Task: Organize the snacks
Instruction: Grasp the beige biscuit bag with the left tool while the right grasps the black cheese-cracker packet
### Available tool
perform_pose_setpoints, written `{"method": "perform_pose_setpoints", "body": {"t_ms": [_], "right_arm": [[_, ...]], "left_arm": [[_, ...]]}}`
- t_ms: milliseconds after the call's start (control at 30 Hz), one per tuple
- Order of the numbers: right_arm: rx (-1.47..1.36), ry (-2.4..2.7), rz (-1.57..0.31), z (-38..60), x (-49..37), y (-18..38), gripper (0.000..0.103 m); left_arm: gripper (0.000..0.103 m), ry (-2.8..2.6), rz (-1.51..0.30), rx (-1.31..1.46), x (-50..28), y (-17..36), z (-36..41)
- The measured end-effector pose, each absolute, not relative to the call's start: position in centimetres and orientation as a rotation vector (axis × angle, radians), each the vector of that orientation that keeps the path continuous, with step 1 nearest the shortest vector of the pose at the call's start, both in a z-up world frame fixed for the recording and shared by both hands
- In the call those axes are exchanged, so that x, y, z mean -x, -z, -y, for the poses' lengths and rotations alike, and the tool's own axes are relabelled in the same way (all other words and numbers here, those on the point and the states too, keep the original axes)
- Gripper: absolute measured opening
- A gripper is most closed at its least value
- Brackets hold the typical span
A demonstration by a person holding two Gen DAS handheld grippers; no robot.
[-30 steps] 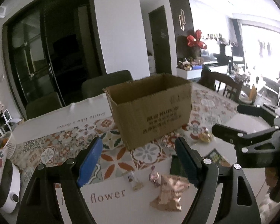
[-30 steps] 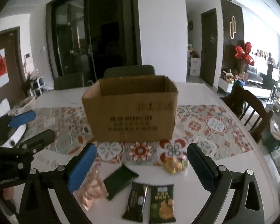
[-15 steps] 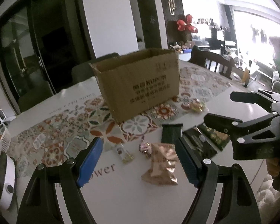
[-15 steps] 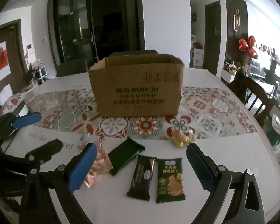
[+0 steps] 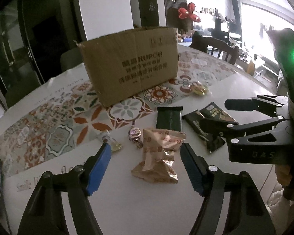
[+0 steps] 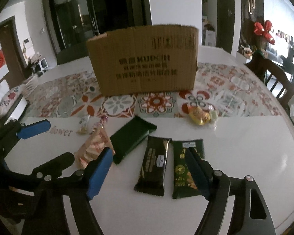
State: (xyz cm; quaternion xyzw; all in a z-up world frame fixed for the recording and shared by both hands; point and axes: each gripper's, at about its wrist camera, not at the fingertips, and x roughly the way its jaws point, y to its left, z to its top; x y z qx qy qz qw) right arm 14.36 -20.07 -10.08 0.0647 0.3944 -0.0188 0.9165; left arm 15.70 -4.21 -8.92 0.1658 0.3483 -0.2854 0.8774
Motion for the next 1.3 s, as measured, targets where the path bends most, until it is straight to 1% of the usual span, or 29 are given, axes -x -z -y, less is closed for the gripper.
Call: {"method": "perform_pose_setpoints", "body": {"t_ms": [33,167,233,333,400,500,600,800,900,967,1000,1033,1067,1133,1233,1300], "right_arm": [[-0.138,0.037,-0.822,20.1,-14.5,10.4,0.072],[-0.152,0.031,-0.859,20.2,-15.0,11.2,0.070],[-0.160,0.027,-0.876,20.1,-15.2,11.6,0.067],[-0.170,0.026,-0.897,20.2,-15.5,12.2,0.066],[-0.174,0.023,-0.908,20.2,-15.6,12.5,0.063],[-0.177,0.020,-0.922,20.2,-15.8,12.8,0.063],[-0.178,0.012,-0.936,20.1,-16.1,13.2,0.060],[-0.181,0.015,-0.947,20.1,-16.7,13.7,0.060],[-0.186,0.017,-0.950,20.2,-16.8,13.8,0.054],[-0.186,0.022,-0.955,20.2,-17.0,13.9,0.052],[-0.185,0.026,-0.957,20.2,-17.0,14.0,0.050],[-0.182,0.028,-0.955,20.2,-17.0,14.0,0.045],[-0.180,0.028,-0.957,20.2,-17.1,14.0,0.044],[-0.159,0.040,-0.958,20.1,-17.0,14.0,0.038],[-0.154,0.040,-0.959,20.2,-17.0,14.1,0.035],[-0.155,0.038,-0.958,20.3,-16.9,14.1,0.033]], "left_arm": [[0.069,0.602,-0.734,-0.343,-15.9,9.1,4.3],[0.067,0.620,-0.762,-0.338,-16.4,10.1,4.7],[0.064,0.627,-0.773,-0.337,-16.5,10.5,4.8],[0.063,0.635,-0.794,-0.330,-16.8,11.0,5.0],[0.060,0.639,-0.803,-0.329,-17.0,11.3,5.2],[0.058,0.641,-0.818,-0.326,-17.4,11.7,5.4],[0.055,0.650,-0.829,-0.321,-17.7,12.0,5.5],[0.052,0.656,-0.848,-0.308,-18.0,12.5,5.7],[0.048,0.658,-0.863,-0.293,-18.1,12.7,5.8],[0.047,0.657,-0.870,-0.281,-18.2,12.7,5.8],[0.047,0.656,-0.869,-0.280,-18.1,12.7,5.8],[0.045,0.658,-0.869,-0.282,-18.2,12.7,5.8],[0.044,0.659,-0.869,-0.281,-18.1,12.7,5.8],[0.043,0.661,-0.868,-0.278,-18.2,12.7,5.9],[0.039,0.655,-0.868,-0.274,-18.1,12.7,6.0],[0.038,0.647,-0.863,-0.268,-18.0,12.5,6.1]]}}
